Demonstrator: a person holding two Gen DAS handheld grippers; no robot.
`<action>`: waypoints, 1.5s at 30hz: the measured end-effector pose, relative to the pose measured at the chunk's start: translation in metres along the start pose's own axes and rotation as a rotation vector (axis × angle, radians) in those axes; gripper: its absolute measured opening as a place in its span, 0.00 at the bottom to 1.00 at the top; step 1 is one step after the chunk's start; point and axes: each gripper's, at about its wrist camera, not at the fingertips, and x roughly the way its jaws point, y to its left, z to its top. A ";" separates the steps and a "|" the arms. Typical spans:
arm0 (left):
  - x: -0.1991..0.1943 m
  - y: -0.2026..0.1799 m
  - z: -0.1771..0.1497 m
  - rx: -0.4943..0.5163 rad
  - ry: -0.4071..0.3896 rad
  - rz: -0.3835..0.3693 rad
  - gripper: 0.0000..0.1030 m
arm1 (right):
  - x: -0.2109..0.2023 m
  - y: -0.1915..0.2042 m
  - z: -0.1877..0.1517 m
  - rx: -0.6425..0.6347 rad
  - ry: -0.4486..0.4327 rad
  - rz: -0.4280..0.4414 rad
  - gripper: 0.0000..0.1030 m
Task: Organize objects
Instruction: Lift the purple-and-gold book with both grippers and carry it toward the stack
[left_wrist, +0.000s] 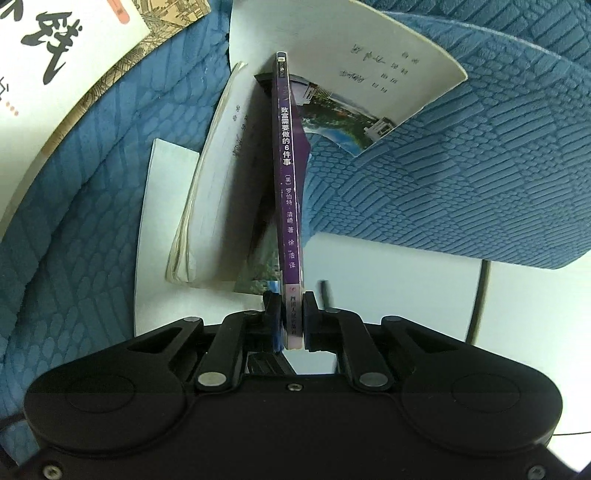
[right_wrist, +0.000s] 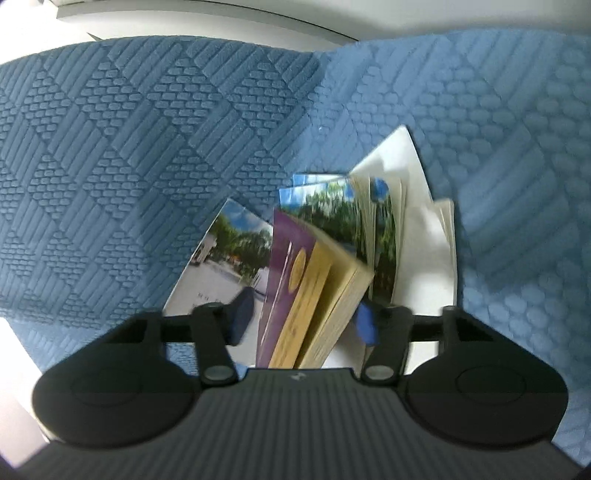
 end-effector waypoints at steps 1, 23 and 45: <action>-0.002 0.001 0.000 -0.004 0.002 -0.009 0.09 | 0.001 -0.001 0.002 0.000 -0.002 -0.007 0.36; -0.047 0.007 -0.016 0.086 -0.057 -0.020 0.17 | -0.032 0.045 -0.043 -0.317 0.020 0.019 0.18; -0.184 -0.072 -0.051 0.223 -0.086 -0.095 0.19 | -0.099 0.146 -0.130 -0.485 0.033 0.095 0.20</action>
